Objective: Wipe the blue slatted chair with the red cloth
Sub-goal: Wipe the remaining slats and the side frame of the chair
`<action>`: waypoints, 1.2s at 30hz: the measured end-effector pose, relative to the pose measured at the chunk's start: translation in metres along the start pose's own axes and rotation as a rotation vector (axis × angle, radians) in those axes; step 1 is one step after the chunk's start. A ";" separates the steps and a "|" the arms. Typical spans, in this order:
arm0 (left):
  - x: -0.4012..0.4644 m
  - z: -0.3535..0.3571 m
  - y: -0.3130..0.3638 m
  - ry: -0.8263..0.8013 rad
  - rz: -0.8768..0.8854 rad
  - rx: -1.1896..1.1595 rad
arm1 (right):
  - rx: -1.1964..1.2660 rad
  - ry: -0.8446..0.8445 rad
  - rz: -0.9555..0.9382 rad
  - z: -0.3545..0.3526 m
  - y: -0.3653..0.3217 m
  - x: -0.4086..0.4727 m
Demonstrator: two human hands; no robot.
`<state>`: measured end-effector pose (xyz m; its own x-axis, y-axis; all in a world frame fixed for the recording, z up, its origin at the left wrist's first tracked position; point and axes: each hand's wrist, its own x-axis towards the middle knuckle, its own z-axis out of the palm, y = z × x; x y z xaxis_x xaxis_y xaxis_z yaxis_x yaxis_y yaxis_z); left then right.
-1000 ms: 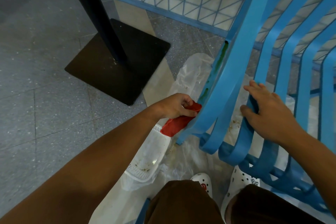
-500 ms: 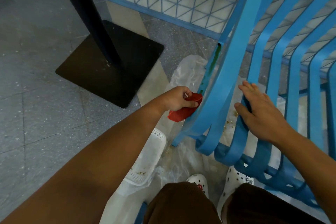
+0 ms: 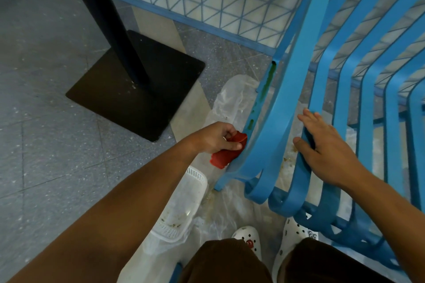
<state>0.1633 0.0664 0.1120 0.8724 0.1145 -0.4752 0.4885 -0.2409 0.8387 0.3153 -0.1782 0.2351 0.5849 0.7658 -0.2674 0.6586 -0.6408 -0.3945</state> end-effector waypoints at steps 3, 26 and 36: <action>0.010 -0.006 0.011 0.061 -0.001 -0.002 | 0.008 0.003 0.003 -0.001 -0.002 0.000; 0.031 -0.009 0.023 0.062 0.007 -0.020 | 0.021 0.017 -0.018 0.003 0.005 0.003; 0.032 -0.004 0.024 0.149 -0.019 -0.030 | 0.030 0.003 -0.045 0.005 0.014 0.006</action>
<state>0.2032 0.0683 0.1182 0.8549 0.2615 -0.4481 0.5033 -0.2083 0.8386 0.3261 -0.1820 0.2238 0.5567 0.7934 -0.2462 0.6695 -0.6039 -0.4325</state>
